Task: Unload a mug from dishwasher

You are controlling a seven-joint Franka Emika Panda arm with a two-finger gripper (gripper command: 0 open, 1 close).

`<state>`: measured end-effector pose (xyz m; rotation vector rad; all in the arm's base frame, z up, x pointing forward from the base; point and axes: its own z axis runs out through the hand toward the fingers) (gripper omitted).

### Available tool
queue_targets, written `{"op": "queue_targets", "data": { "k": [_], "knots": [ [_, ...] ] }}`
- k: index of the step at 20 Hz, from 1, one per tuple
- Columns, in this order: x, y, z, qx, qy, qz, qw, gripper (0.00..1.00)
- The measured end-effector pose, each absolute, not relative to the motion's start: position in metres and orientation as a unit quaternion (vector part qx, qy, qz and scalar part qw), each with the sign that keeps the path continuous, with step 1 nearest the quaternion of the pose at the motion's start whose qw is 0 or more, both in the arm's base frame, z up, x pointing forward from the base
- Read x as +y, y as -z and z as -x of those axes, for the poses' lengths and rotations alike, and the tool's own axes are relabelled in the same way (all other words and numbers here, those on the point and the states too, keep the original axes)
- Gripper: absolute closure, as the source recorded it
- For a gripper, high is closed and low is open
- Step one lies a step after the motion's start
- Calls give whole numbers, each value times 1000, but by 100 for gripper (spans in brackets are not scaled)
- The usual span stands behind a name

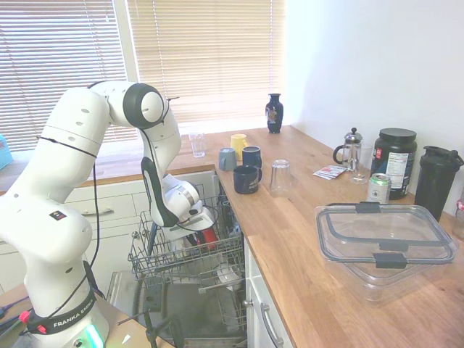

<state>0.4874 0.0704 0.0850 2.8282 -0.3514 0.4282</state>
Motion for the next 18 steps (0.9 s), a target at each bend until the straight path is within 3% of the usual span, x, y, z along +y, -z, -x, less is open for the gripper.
{"op": "queue_targets", "data": {
  "k": [9,18],
  "knots": [
    [64,-131,-478,-134,-170,-970,115,100],
    [58,-180,-440,-137,-185,-967,108,100]
  ]
}}
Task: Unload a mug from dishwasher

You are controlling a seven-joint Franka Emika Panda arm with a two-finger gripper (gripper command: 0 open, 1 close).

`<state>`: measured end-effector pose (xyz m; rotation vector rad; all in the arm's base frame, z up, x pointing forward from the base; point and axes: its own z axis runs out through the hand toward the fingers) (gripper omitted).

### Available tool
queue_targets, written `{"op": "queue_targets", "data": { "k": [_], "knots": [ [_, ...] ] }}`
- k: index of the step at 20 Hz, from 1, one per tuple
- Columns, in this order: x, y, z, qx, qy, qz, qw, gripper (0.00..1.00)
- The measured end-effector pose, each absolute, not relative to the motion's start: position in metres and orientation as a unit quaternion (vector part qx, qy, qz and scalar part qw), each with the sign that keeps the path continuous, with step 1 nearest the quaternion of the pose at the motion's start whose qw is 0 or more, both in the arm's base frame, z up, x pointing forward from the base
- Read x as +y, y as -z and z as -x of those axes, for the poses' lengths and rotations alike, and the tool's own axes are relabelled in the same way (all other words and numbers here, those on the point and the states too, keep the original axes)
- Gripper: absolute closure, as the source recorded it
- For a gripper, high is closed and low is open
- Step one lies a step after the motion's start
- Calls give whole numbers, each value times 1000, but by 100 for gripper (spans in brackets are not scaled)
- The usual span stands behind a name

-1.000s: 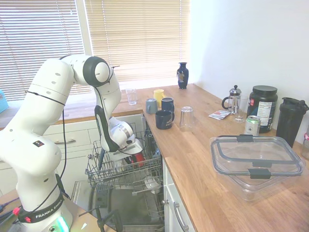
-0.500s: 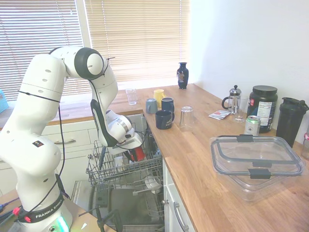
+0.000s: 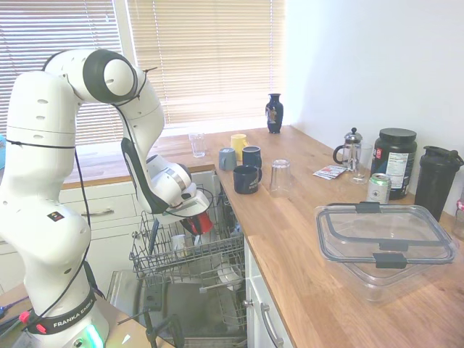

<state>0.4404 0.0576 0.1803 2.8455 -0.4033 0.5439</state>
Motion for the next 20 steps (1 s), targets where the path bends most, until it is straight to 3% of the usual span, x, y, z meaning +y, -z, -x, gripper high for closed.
{"op": "queue_targets", "data": {
  "k": [7,20],
  "knots": [
    [53,-233,-412,-146,-198,-964,102,100],
    [10,-361,-421,-196,-198,-958,65,100]
  ]
}}
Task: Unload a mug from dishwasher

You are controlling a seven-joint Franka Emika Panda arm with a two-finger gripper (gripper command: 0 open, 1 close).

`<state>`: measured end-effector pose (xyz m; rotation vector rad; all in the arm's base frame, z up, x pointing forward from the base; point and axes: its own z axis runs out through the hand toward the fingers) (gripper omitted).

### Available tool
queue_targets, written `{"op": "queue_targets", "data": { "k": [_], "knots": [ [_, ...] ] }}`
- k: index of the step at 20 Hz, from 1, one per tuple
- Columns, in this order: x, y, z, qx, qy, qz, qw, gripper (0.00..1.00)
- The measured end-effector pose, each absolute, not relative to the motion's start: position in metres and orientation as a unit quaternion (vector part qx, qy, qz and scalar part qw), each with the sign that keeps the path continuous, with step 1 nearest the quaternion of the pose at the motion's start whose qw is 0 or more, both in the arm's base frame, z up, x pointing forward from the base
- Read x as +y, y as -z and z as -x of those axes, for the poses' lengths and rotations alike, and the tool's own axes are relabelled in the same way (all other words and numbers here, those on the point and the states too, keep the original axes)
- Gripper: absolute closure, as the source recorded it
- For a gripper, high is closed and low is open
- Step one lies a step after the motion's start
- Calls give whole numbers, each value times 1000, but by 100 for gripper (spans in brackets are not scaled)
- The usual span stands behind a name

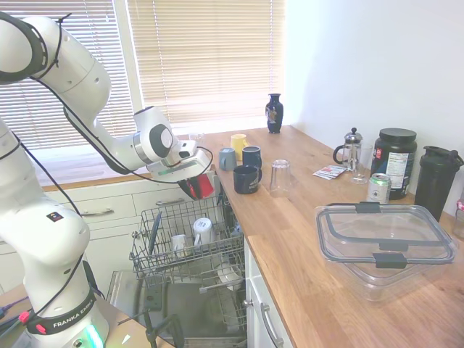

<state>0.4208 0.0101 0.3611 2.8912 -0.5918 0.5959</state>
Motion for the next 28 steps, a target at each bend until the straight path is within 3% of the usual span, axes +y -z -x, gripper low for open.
{"op": "queue_targets", "data": {
  "k": [11,28],
  "knots": [
    [-40,-398,-451,-256,-175,-950,43,100],
    [-126,-351,-469,-307,-138,-941,14,100]
  ]
}}
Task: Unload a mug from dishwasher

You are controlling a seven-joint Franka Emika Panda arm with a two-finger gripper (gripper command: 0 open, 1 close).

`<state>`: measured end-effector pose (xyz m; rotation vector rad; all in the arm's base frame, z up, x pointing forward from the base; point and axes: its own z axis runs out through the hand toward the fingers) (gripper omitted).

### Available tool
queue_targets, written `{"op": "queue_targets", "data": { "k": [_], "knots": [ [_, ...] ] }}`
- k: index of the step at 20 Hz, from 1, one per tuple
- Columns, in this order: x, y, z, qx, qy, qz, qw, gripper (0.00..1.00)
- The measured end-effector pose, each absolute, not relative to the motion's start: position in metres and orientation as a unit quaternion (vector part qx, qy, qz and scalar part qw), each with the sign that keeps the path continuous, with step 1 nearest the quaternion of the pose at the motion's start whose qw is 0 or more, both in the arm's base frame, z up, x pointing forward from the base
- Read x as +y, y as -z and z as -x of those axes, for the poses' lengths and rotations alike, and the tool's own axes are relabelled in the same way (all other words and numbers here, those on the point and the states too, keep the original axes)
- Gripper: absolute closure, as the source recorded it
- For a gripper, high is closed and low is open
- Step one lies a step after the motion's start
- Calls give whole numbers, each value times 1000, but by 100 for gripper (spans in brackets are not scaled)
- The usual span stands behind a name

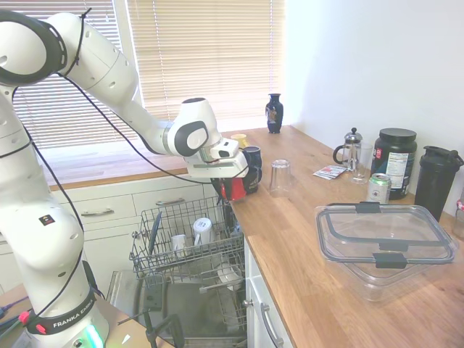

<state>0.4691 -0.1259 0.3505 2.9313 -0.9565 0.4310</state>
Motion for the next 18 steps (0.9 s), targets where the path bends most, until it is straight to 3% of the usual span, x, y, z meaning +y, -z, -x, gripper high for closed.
{"op": "queue_targets", "data": {
  "k": [10,11,18],
  "knots": [
    [-183,-331,-486,-343,-127,-931,1,100],
    [-185,-329,-486,-345,-124,-930,1,0],
    [-186,-329,-486,-347,-123,-930,1,0]
  ]
}}
